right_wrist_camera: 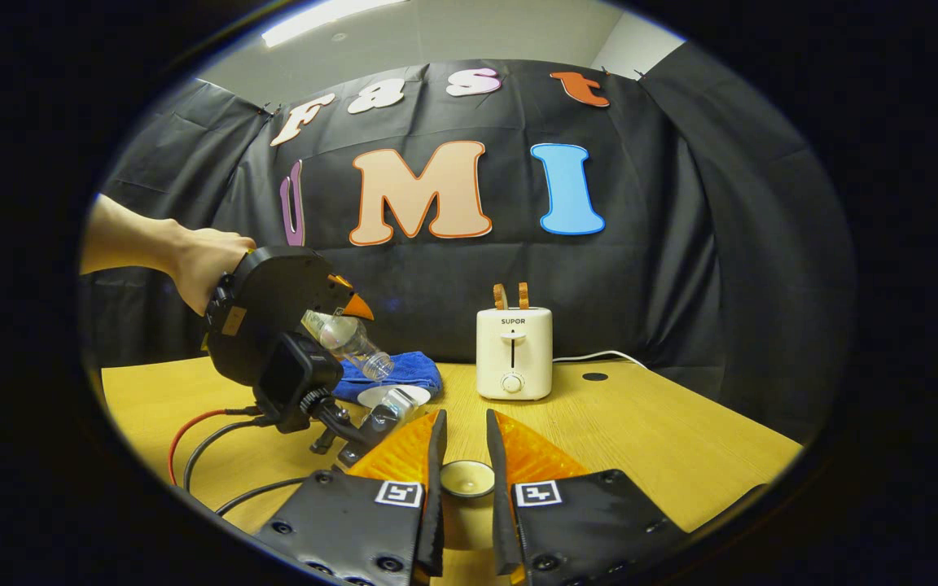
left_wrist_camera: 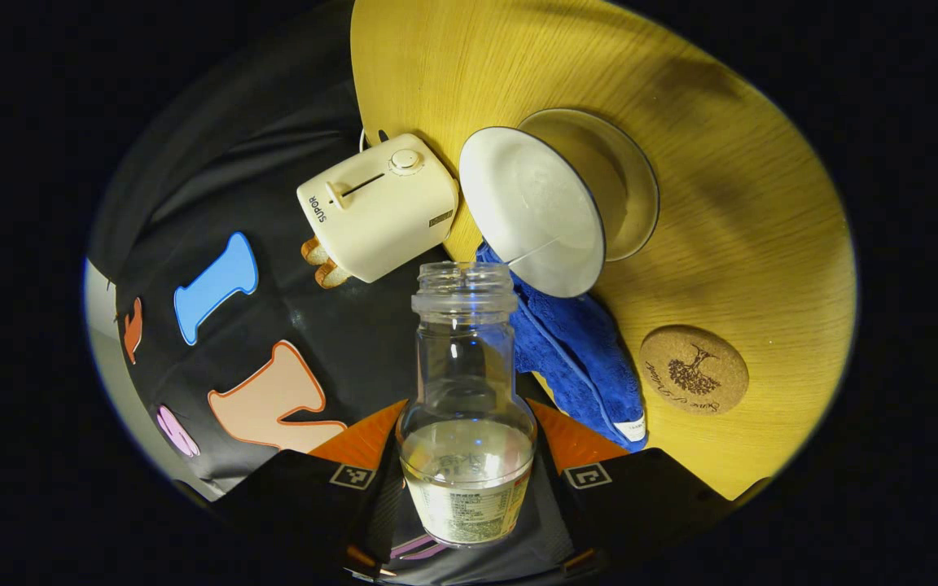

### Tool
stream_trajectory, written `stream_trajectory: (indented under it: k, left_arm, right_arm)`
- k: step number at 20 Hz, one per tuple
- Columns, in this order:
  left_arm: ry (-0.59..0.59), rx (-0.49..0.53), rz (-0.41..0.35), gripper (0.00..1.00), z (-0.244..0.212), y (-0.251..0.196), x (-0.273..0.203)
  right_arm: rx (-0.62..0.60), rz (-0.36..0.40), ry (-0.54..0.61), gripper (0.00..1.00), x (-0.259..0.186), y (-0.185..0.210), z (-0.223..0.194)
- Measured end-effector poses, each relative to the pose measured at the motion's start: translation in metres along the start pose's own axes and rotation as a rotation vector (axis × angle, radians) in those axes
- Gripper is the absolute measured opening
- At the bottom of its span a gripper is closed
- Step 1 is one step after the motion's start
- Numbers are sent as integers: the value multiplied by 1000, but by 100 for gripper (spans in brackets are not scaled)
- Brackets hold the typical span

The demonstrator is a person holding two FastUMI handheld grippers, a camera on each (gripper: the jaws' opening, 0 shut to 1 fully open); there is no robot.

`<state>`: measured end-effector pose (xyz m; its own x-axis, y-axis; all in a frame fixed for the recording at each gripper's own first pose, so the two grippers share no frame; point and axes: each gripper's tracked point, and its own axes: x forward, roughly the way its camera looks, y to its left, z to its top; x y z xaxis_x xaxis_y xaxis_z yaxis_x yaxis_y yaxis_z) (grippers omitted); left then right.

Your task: Open the teacup lid with one hand, grasp the water bottle and pour water into the teacup with the other hand; after pouring, place the water bottle on the coaster and then close the teacup lid.

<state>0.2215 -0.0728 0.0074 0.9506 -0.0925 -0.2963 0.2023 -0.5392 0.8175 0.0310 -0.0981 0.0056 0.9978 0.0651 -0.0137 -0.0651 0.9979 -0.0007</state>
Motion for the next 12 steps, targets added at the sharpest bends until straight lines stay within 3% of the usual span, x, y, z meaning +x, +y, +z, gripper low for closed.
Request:
stream_trajectory:
  k: [3, 7, 9, 12]
  left_arm:
    - [-16, -102, -18, 68, 2, -10, 2]
    - [-44, -341, -28, 68, 3, -24, 2]
    - [-85, -520, -16, 68, 7, -28, -2]
    - [-147, -890, 40, 68, 6, -20, -1]
  right_arm:
    - [0, 0, 0, 27, 0, 0, -1]
    - [0, -9, -3, 27, 0, -2, 0]
    - [0, -15, -4, 27, 0, -3, 0]
    - [-1, -17, -4, 27, -1, -3, 1]
